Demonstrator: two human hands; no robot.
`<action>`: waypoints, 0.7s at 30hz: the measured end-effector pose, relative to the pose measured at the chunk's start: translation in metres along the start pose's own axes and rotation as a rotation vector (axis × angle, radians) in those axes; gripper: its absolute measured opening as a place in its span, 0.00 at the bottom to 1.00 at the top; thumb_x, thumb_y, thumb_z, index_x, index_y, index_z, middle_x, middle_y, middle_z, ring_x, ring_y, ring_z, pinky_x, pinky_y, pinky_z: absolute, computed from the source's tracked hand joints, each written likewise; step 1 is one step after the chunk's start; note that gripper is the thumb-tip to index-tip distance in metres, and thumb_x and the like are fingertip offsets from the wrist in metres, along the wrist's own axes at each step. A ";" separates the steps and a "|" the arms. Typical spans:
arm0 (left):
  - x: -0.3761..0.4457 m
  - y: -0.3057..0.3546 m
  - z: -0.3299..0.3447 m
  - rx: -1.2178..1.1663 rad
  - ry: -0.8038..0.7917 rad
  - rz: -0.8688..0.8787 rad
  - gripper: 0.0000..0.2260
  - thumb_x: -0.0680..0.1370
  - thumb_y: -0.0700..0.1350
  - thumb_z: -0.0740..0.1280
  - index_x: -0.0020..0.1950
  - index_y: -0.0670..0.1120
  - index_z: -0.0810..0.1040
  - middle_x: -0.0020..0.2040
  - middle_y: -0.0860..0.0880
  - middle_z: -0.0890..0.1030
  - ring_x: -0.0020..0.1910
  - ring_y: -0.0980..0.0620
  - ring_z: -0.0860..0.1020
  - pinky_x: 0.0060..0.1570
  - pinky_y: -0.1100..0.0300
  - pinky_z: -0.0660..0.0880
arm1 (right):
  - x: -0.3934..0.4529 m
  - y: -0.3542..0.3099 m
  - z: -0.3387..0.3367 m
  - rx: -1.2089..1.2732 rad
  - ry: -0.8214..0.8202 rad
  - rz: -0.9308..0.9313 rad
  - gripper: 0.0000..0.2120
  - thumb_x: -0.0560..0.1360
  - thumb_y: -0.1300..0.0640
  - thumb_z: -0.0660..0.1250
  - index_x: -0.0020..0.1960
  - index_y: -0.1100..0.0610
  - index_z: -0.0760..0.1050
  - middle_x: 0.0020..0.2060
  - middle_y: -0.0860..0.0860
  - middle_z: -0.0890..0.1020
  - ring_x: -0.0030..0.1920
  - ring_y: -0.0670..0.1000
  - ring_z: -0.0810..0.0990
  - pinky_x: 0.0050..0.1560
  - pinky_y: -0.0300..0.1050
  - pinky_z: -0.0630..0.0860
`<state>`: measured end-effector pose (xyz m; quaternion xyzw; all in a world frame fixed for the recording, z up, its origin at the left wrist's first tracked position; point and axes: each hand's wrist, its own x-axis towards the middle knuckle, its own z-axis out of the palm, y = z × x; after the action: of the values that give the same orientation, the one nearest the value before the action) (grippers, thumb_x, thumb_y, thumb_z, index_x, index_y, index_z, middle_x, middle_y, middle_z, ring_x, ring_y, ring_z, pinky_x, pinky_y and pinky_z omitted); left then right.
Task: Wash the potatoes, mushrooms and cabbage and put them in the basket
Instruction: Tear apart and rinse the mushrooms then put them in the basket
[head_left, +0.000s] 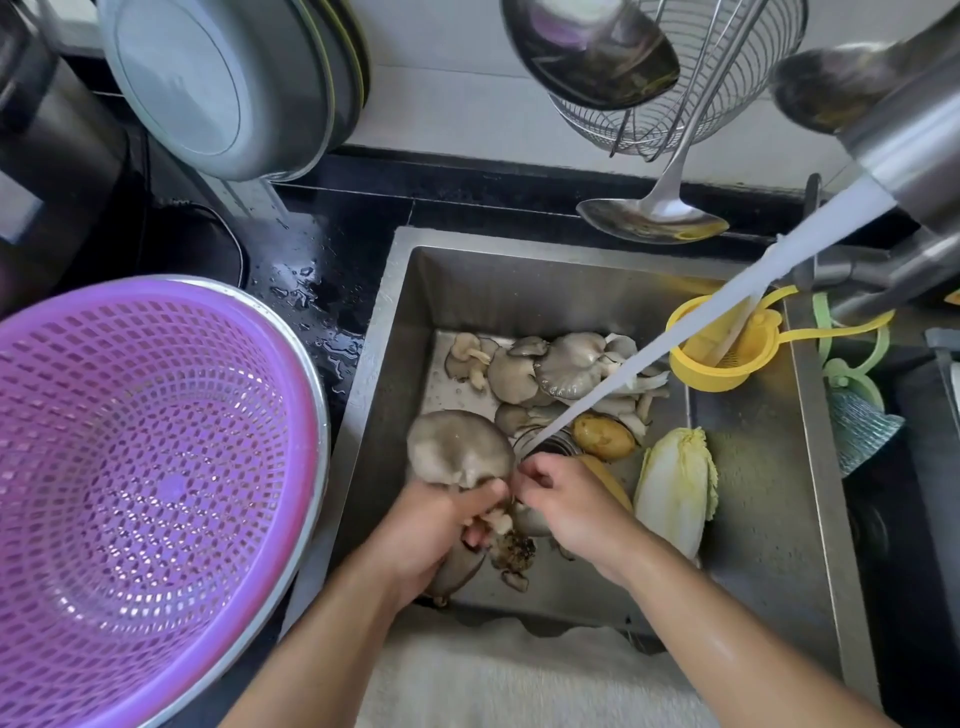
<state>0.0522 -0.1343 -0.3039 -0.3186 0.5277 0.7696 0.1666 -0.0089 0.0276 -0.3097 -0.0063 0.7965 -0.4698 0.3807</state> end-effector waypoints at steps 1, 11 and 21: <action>0.001 0.000 0.003 0.100 -0.008 0.009 0.01 0.78 0.34 0.73 0.48 0.38 0.83 0.35 0.43 0.79 0.28 0.52 0.70 0.27 0.60 0.70 | 0.000 -0.001 0.003 -0.030 -0.011 -0.013 0.07 0.81 0.54 0.67 0.49 0.55 0.81 0.46 0.54 0.86 0.46 0.51 0.82 0.51 0.51 0.78; 0.009 0.014 -0.001 0.345 -0.052 -0.141 0.03 0.76 0.33 0.75 0.45 0.38 0.83 0.30 0.44 0.75 0.24 0.53 0.68 0.25 0.61 0.68 | -0.006 -0.024 -0.010 -0.676 -0.005 -0.239 0.08 0.80 0.47 0.69 0.43 0.47 0.78 0.38 0.47 0.83 0.38 0.51 0.79 0.38 0.48 0.76; -0.004 0.008 -0.019 -0.013 -0.098 -0.204 0.01 0.79 0.34 0.70 0.49 0.37 0.80 0.44 0.42 0.86 0.22 0.58 0.66 0.23 0.64 0.68 | -0.005 -0.007 -0.024 -0.336 -0.017 -0.009 0.07 0.82 0.55 0.61 0.48 0.55 0.76 0.39 0.49 0.79 0.37 0.50 0.77 0.39 0.48 0.73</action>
<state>0.0566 -0.1544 -0.3002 -0.3339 0.4786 0.7667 0.2676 -0.0225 0.0429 -0.2948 -0.0772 0.8604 -0.3316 0.3791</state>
